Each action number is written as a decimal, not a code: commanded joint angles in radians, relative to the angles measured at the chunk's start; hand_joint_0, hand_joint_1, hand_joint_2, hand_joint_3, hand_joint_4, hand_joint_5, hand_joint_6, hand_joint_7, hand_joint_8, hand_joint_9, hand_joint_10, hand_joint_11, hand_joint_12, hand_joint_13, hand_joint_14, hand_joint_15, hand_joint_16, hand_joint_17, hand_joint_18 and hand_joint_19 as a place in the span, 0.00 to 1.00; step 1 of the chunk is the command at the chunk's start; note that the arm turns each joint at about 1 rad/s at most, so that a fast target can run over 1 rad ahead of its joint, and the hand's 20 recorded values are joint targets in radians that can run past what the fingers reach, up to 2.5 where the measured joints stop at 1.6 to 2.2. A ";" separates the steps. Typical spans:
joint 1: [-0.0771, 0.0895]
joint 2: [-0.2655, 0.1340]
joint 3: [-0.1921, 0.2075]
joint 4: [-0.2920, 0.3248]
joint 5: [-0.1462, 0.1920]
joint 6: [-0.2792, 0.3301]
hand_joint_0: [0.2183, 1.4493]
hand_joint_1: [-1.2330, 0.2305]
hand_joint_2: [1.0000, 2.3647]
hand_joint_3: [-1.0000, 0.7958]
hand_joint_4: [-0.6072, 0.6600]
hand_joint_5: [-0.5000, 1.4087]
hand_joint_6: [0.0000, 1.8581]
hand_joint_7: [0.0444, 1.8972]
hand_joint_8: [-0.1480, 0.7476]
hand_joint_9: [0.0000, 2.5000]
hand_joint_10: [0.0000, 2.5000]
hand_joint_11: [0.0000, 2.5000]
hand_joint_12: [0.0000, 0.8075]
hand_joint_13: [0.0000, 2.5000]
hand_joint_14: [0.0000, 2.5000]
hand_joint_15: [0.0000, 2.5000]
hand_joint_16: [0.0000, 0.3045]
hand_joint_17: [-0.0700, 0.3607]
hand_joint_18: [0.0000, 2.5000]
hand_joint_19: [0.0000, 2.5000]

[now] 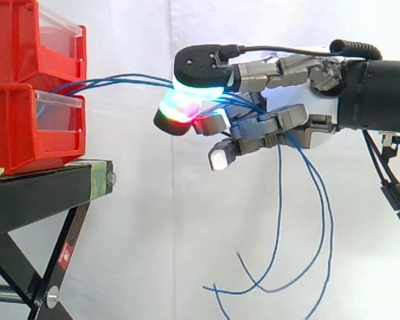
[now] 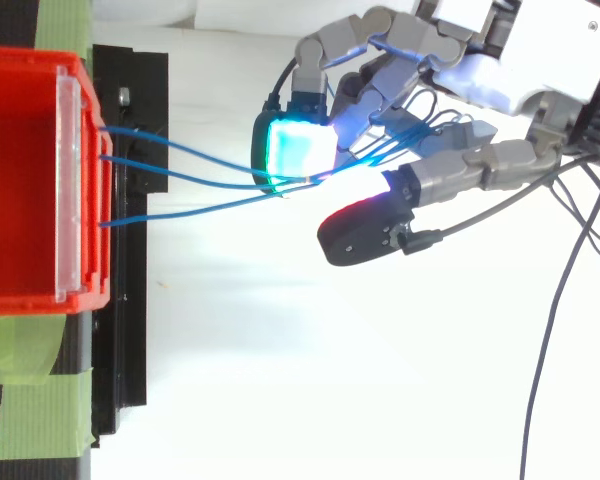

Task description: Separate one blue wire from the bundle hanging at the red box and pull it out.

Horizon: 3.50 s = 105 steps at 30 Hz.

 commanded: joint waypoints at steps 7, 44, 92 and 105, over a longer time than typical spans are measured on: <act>0.000 0.000 0.000 0.001 -0.002 0.000 0.34 0.25 0.02 0.51 0.66 0.14 0.45 0.59 0.53 0.41 0.00 0.64 0.40 0.50 0.74 0.33 0.18 0.44 0.32 0.36; -0.004 0.000 0.000 0.006 -0.009 -0.003 0.28 0.37 0.01 0.36 0.68 0.16 0.42 0.60 0.56 0.46 0.00 0.62 0.41 0.52 0.77 0.31 0.18 0.45 0.33 0.37; -0.004 0.000 0.000 0.032 -0.008 -0.011 0.42 0.25 0.03 0.54 0.64 0.13 0.46 0.59 0.50 0.40 0.00 0.64 0.39 0.49 0.75 0.33 0.17 0.43 0.30 0.35; -0.004 0.000 0.000 0.032 -0.009 -0.011 0.47 0.22 0.03 0.50 0.63 0.13 0.45 0.59 0.49 0.36 0.00 0.63 0.39 0.46 0.81 0.30 0.17 0.43 0.27 0.35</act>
